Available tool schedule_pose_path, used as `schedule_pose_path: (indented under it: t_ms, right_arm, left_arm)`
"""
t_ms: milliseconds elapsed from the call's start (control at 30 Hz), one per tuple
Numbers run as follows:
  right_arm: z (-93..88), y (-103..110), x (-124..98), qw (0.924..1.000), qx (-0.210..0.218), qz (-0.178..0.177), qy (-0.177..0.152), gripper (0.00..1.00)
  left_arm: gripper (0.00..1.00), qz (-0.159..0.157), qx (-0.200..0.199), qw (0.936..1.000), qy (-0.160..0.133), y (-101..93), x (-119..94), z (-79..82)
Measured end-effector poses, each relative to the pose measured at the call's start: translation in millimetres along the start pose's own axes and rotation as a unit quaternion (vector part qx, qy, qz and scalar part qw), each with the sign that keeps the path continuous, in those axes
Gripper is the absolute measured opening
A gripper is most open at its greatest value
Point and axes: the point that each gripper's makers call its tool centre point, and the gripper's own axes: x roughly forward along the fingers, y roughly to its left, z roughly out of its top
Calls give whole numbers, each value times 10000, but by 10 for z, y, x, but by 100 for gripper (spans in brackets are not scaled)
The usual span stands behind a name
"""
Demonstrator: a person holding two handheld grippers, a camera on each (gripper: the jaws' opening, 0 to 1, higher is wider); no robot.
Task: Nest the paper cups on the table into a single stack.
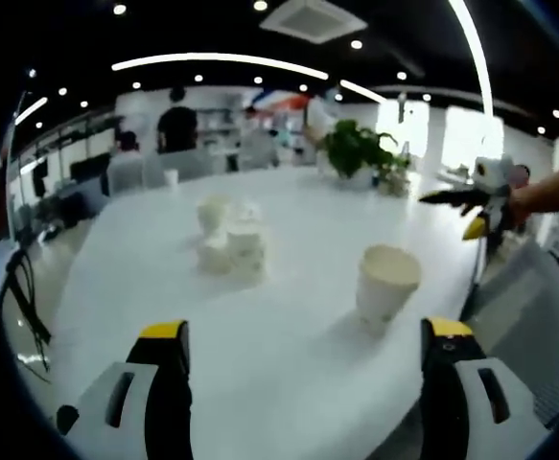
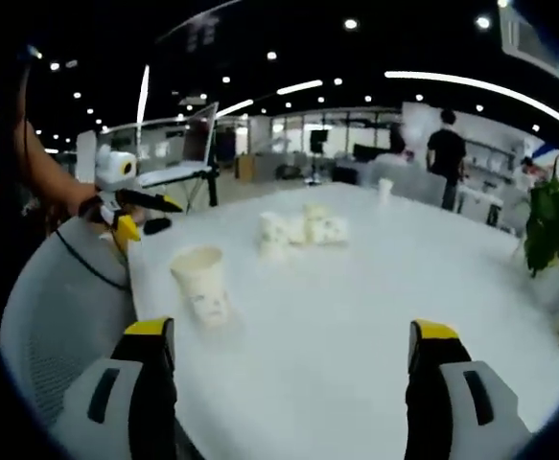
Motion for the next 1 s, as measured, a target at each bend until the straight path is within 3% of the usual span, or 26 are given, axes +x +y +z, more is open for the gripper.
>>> schedule_pose_path:
  t_ms: [67, 133, 233, 467, 767, 1000]
  right_arm:
    - [-50, -7, 6, 9999, 130, -15, 50, 100]
    - [-40, 1, -4, 9999, 147, -50, 62, 100]
    - [-16, 37, -7, 10000, 90, -12, 21, 100]
    - [-9, -38, -32, 9996, 228, -178, 38, 100]
    - [18, 16, -32, 9994, 272, -211, 28, 100]
    - [8, 71, -104, 9990, 365, -270, -4, 100]
  left_arm:
    - [98, 80, 45, 10000, -30, 84, -4, 39]
    - [98, 69, -398, 9990, -173, 131, 27, 115]
    - [98, 60, -333, 9986, -396, 201, 74, 220]
    - [98, -74, -294, 9991, -283, 206, 367, 192]
    - [98, -306, -47, 9995, -4, 138, 767, 36]
    - [98, -305, -71, 9991, 268, 239, 973, -140]
